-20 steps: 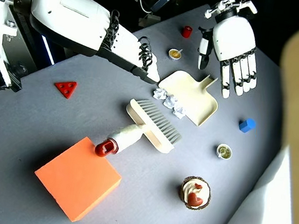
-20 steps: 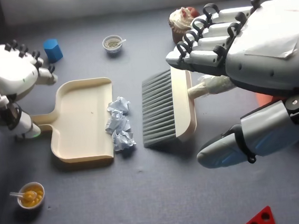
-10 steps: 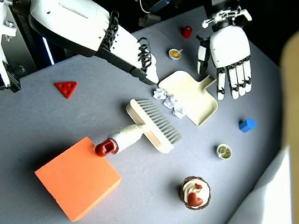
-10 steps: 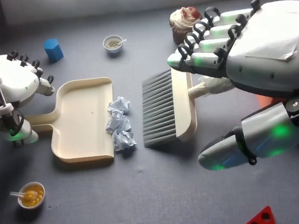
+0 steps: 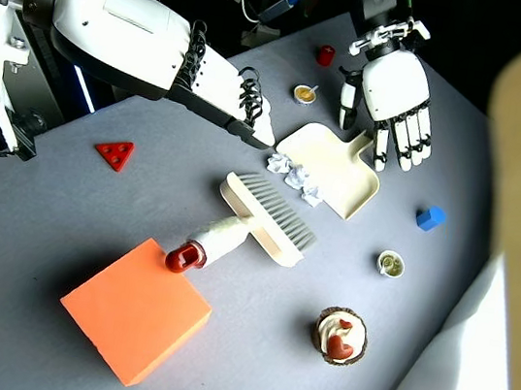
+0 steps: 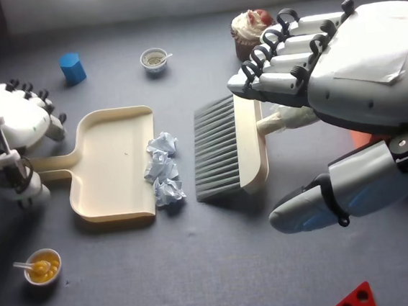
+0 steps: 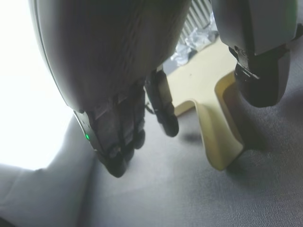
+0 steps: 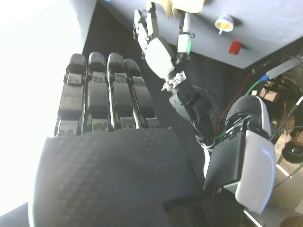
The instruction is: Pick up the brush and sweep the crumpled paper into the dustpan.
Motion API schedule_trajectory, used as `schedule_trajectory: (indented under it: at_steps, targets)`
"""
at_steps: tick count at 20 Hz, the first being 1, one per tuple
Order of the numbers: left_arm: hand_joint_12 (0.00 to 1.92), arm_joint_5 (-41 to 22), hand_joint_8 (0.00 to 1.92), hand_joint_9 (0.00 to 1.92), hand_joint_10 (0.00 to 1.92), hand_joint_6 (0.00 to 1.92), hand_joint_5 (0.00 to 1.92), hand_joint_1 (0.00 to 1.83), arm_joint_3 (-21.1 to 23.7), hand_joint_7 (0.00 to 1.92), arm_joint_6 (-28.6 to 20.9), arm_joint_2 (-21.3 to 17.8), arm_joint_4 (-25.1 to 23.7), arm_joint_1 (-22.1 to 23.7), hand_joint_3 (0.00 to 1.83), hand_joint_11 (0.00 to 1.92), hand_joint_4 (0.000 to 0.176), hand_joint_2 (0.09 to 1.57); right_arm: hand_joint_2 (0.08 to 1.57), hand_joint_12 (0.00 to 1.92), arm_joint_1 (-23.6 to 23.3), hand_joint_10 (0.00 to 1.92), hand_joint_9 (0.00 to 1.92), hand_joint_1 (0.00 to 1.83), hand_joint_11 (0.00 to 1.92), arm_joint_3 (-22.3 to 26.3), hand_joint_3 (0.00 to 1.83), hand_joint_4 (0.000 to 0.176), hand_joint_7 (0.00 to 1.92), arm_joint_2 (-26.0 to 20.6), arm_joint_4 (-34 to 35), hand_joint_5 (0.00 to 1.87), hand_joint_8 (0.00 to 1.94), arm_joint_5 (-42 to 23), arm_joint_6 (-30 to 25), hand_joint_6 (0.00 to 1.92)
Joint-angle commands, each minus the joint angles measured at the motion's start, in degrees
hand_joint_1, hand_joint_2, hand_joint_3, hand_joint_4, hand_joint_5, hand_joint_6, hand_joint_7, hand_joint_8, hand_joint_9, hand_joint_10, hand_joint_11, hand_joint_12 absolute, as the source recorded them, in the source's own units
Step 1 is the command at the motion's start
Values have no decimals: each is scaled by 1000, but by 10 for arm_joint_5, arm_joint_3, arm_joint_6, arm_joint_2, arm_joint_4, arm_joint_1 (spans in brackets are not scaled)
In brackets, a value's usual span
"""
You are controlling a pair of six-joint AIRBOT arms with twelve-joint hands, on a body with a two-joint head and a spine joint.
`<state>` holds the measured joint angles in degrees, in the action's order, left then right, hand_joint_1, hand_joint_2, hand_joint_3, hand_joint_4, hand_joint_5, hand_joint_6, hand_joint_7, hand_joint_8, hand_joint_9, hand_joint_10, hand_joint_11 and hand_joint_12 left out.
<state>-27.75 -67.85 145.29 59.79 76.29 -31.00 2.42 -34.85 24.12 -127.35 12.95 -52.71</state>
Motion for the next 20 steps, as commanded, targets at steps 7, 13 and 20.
schedule_trajectory:
  at_steps: [7,13,20]
  targets:
    - [133,-53,5,239,5,16,805,970,6,295,-3,6,-20,1,1,197,41,1059,896,25,-10,3,166,0,117,4,2,0,160,-6,-15,124,3,38,-2,0]
    - [189,-59,7,370,10,802,1082,1175,5,457,-3,11,-23,6,0,359,0,1074,909,16,-10,1,154,0,103,6,5,0,147,-6,-18,128,1,38,-2,1]
    - [222,-63,2,347,2,740,1118,1179,2,435,-3,15,-44,17,0,301,0,1058,1000,19,-10,5,157,154,118,7,13,0,163,-6,-18,124,7,39,-2,5]
